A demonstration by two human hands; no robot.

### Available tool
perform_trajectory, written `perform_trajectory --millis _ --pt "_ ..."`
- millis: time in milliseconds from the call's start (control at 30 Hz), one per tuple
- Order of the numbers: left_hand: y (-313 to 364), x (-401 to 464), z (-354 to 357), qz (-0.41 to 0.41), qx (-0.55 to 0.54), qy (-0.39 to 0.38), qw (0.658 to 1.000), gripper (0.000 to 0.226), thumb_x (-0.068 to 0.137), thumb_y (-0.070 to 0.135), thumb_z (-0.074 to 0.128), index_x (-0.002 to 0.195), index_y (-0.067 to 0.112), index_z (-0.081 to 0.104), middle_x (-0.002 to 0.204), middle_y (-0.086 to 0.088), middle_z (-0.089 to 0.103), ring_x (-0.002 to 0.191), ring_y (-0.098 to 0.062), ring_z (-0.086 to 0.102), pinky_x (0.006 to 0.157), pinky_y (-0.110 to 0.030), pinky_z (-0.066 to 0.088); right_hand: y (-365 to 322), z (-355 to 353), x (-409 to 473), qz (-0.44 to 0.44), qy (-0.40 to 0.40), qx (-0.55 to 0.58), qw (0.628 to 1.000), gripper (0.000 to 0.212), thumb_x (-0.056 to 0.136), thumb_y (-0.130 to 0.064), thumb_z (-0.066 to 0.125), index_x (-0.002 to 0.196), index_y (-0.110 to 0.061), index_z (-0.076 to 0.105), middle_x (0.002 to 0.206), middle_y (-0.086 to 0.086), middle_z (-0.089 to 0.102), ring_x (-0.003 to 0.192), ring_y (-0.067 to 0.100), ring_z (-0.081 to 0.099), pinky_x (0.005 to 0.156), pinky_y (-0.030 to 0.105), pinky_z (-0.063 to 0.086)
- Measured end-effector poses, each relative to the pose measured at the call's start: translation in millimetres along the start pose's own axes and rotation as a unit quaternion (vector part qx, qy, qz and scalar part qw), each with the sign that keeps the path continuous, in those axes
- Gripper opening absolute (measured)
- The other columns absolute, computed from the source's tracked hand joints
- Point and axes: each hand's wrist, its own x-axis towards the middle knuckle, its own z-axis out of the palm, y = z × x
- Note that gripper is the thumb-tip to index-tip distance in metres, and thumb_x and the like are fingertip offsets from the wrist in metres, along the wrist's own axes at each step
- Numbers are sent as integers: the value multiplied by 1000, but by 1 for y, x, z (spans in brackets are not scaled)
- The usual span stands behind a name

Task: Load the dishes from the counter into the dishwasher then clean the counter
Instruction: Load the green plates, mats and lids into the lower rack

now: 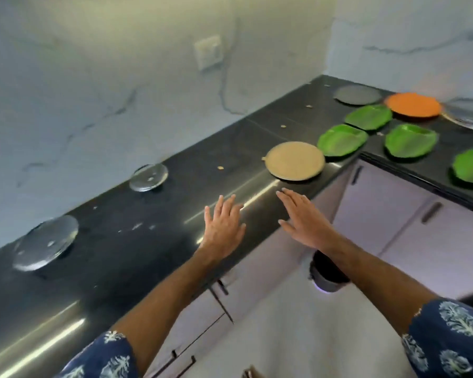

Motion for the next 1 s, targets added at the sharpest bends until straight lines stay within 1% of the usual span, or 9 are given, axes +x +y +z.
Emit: perform_trajectory --millis 133,267,400,567,667,733,800,867,1000 --pt "-100 -38 -10 -113 -26 0 993 55 100 39 45 150 22 30 165 0 11 154 -27 1 120 -61 13 -68 25 80 -80 -24 24 996 72 86 -25 68 147 -3 37 147 19 42 134 33 45 112 45 38" --pt "-178 -69 -9 -219 -74 10 973 51 100 39 48 146 22 34 163 -1 19 152 -26 12 120 -57 19 -129 52 145 -135 -71 80 985 66 89 -24 64 147 -7 37 146 13 42 132 30 46 112 39 38" --pt "-232 -79 -1 -287 -91 3 953 52 100 37 49 147 21 34 161 -3 23 152 -26 15 119 -54 22 -169 86 205 -53 -154 201 966 63 93 -23 61 149 -12 34 145 9 41 131 25 46 108 38 40" --pt "-268 -79 31 -321 -52 -34 945 61 102 43 41 155 18 22 164 -2 16 153 -22 8 120 -52 20 -197 126 278 96 -261 342 897 65 96 -29 57 151 -13 27 144 6 44 131 23 49 98 28 37" --pt "-270 -76 54 -324 -33 -65 943 66 103 49 33 158 18 14 166 -1 10 154 -22 5 121 -53 17 -202 158 314 152 -284 369 872 74 91 -40 61 151 -16 24 121 3 57 113 24 60 100 37 46" --pt "-267 -75 72 -329 -28 -79 941 68 102 53 22 159 18 12 167 -1 6 154 -22 4 121 -54 14 -206 178 336 194 -296 419 836 77 91 -41 63 150 -14 22 118 6 58 109 26 63 98 41 51" --pt "-262 -78 87 -336 -16 -61 940 70 99 55 10 158 18 15 167 -3 9 154 -23 7 121 -56 16 -214 191 354 238 -313 489 779 72 95 -35 63 148 -11 21 122 16 56 107 28 64 87 36 54" --pt "-258 -82 98 -339 -5 -31 940 68 101 53 12 158 17 21 166 -4 15 153 -24 12 120 -57 19 -224 198 369 266 -332 536 729 64 97 -35 61 144 -6 28 121 24 58 102 32 66 78 34 56" --pt "-255 -83 107 -338 3 11 941 64 103 51 19 158 19 20 166 -2 12 154 -22 9 122 -55 15 -245 215 390 323 -336 579 669 36 100 -30 57 122 -3 45 111 32 61 91 39 68 77 43 58"
